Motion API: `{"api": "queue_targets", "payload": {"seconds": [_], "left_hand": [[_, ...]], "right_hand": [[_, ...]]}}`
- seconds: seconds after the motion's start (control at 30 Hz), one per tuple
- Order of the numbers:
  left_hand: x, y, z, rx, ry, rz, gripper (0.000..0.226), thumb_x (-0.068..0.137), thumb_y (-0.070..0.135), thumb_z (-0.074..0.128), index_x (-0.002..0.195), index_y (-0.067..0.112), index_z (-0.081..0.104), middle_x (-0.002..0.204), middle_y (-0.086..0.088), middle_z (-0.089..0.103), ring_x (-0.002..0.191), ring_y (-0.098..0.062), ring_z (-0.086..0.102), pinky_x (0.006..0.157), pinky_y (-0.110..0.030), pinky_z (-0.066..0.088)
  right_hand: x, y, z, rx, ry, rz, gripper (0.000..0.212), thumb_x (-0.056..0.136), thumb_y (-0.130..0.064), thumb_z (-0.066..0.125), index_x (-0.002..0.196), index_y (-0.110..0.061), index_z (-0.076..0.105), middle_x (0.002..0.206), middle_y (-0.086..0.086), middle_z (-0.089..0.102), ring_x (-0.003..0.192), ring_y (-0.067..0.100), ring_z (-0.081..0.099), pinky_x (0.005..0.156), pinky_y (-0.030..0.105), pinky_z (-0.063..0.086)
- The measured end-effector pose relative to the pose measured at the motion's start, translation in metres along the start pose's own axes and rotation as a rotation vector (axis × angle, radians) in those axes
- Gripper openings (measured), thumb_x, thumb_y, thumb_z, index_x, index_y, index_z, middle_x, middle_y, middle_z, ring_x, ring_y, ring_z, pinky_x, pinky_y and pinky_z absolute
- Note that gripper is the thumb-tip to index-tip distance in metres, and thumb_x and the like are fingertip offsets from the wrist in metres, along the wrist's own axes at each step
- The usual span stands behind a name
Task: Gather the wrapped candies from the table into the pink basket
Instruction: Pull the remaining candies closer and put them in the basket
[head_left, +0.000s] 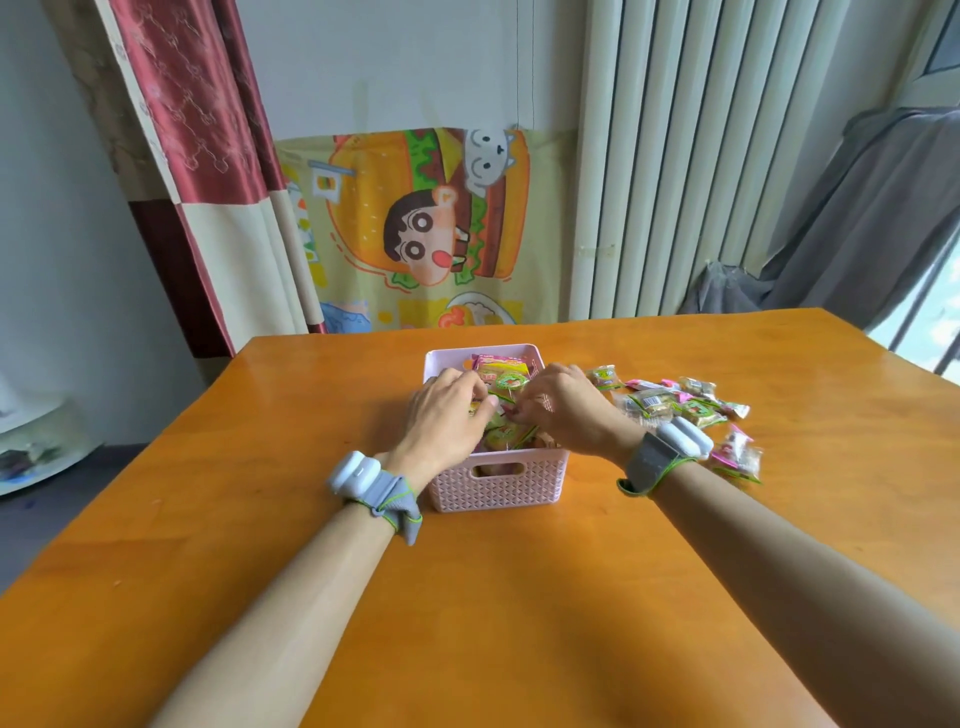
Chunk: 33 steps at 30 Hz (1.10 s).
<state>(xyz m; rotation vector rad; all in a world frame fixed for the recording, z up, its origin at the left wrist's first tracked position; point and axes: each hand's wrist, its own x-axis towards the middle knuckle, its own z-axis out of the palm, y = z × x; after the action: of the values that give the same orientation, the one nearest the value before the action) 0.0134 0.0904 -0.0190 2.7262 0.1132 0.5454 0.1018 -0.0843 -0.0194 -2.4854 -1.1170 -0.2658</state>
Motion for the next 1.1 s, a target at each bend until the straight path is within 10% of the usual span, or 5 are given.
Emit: {"api": "queue_targets", "payload": {"seconds": [0.3,0.67,0.9,1.1], "left_hand": [[-0.042,0.01,0.02,0.08,0.06,0.189,0.056,0.07,0.084,0.057,0.081,0.029,0.059,0.093,0.015,0.057,0.094,-0.007,0.052,0.084,-0.029,0.04],[-0.02,0.003,0.033,0.069,0.14,0.201,0.045,0.072,0.071,0.069,0.074,0.027,0.056,0.105,0.02,0.06,0.1,-0.004,0.057,0.063,-0.027,0.037],[0.011,0.0,0.049,0.061,0.16,0.222,0.044,0.072,0.069,0.07,0.073,0.027,0.056,0.103,0.019,0.061,0.098,-0.005,0.058,0.061,-0.027,0.029],[0.039,0.002,0.062,0.043,0.187,0.244,0.045,0.071,0.068,0.072,0.072,0.026,0.056,0.1,0.016,0.062,0.094,-0.008,0.06,0.061,-0.031,0.041]], "right_hand": [[-0.029,0.048,0.005,0.082,0.122,0.301,0.025,0.084,-0.004,0.06,0.108,-0.007,0.065,0.107,0.014,0.063,0.104,0.034,0.057,0.091,0.042,0.048],[-0.012,0.076,0.042,-0.042,-0.186,0.3,0.056,0.1,-0.018,0.044,0.155,-0.016,0.03,0.162,0.021,0.02,0.153,0.036,0.013,0.122,0.049,0.021],[0.015,0.095,0.055,-0.166,-0.171,0.303,0.021,0.098,-0.022,0.042,0.107,-0.007,0.054,0.113,0.02,0.057,0.111,0.042,0.05,0.098,0.047,0.04],[0.039,0.122,0.048,-0.14,0.001,0.335,0.03,0.093,-0.007,0.05,0.122,-0.008,0.056,0.124,0.023,0.049,0.111,0.045,0.05,0.092,0.044,0.045]]}}
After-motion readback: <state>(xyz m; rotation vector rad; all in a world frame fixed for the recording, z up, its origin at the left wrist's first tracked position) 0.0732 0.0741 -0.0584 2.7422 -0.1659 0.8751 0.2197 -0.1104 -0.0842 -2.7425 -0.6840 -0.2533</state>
